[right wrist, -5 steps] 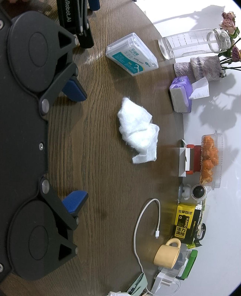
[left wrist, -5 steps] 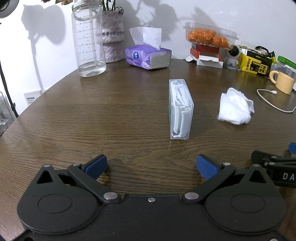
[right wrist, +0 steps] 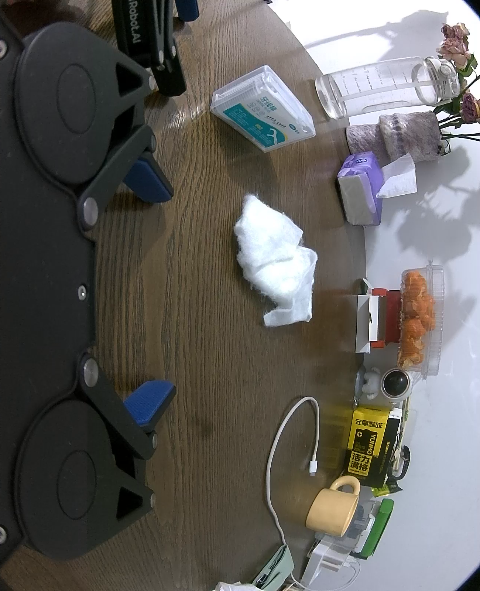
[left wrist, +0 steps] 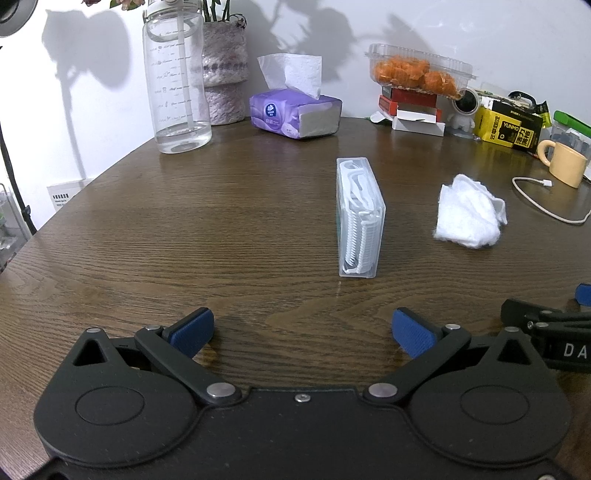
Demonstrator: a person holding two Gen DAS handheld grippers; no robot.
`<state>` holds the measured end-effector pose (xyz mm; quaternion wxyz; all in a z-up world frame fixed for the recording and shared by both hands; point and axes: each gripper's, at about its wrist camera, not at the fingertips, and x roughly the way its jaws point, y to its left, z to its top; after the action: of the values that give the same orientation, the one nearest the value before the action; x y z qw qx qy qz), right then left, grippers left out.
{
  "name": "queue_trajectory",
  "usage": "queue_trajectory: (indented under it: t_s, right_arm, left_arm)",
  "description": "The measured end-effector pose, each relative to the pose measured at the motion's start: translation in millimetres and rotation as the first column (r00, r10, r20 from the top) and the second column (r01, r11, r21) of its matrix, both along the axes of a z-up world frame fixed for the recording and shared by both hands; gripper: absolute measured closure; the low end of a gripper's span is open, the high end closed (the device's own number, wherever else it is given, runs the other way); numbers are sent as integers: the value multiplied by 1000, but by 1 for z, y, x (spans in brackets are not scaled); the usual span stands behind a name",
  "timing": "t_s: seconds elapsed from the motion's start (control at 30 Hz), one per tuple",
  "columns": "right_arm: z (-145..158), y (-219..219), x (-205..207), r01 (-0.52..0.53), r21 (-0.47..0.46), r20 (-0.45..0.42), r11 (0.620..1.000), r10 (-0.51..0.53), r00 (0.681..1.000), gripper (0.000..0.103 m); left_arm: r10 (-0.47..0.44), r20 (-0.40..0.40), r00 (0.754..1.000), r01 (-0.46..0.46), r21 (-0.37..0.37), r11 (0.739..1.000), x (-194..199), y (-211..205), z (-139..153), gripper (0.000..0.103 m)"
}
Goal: Clean container
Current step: 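Grasp the clear floss-pick box upright with the left gripper, then lift the floss box with the left gripper while the right gripper grasps the white tissue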
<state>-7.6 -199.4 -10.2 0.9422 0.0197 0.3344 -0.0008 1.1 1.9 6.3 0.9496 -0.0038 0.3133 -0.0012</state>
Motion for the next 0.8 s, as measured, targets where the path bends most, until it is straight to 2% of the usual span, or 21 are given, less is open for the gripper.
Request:
queue_trajectory:
  t_s: [0.1, 0.17, 0.2, 0.27, 0.33, 0.43, 0.47, 0.5, 0.53, 0.57, 0.6, 0.73, 0.8]
  right_arm:
    - [-1, 1, 0, 0, 0, 0, 1000, 0, 1000, 0]
    - [-1, 2, -1, 0, 0, 0, 1000, 0, 1000, 0]
    - [-1, 2, -1, 0, 0, 0, 1000, 0, 1000, 0]
    - [-2, 3, -1, 0, 0, 0, 1000, 0, 1000, 0]
    - [-2, 4, -1, 0, -1, 0, 1000, 0, 1000, 0]
    - [-3, 5, -2, -1, -1, 0, 1000, 1, 1000, 0]
    - [-3, 5, -2, -1, -1, 0, 1000, 1, 1000, 0]
    - [-3, 6, -2, -1, -1, 0, 1000, 1, 1000, 0]
    - [-3, 6, -2, -1, -1, 0, 1000, 1, 1000, 0]
    - [-4, 6, -2, -1, -1, 0, 1000, 1, 1000, 0]
    - [-4, 7, -2, -1, -1, 0, 1000, 1, 1000, 0]
    - [-4, 7, 0, -13, -1, 0, 1000, 13, 1000, 0]
    - [-3, 3, 1, -79, -5, -2, 997, 79, 997, 0]
  left_arm:
    - [0, 27, 1000, 0, -17, 1000, 1, 1, 4, 0]
    - [6, 131, 991, 6, -87, 996, -9, 8, 15, 0]
    - [4, 150, 989, 11, -101, 995, -8, 7, 18, 0]
    - [-8, 136, 991, 23, -103, 994, 5, 0, 26, 0]
    - [-13, 111, 994, 20, -67, 998, 21, -13, 29, 0]
    - [-20, 83, 996, 23, -33, 999, 44, -27, 21, 3]
    - [-25, 77, 997, 28, -33, 999, 48, -28, 20, 12]
    - [-23, 71, 997, 26, -35, 999, 51, -28, 19, 34]
    - [-19, 54, 998, 21, -44, 999, 56, -27, 17, 46]
    - [-17, 25, 1000, 18, -61, 998, 61, -24, 15, 70]
    - [-21, -2, 1000, 21, -85, 996, 65, -21, 12, 77]
    - [-49, 5, 999, 49, -81, 996, 59, -17, 11, 78]
    - [-75, 16, 997, 76, -94, 993, 52, -11, 18, 78]
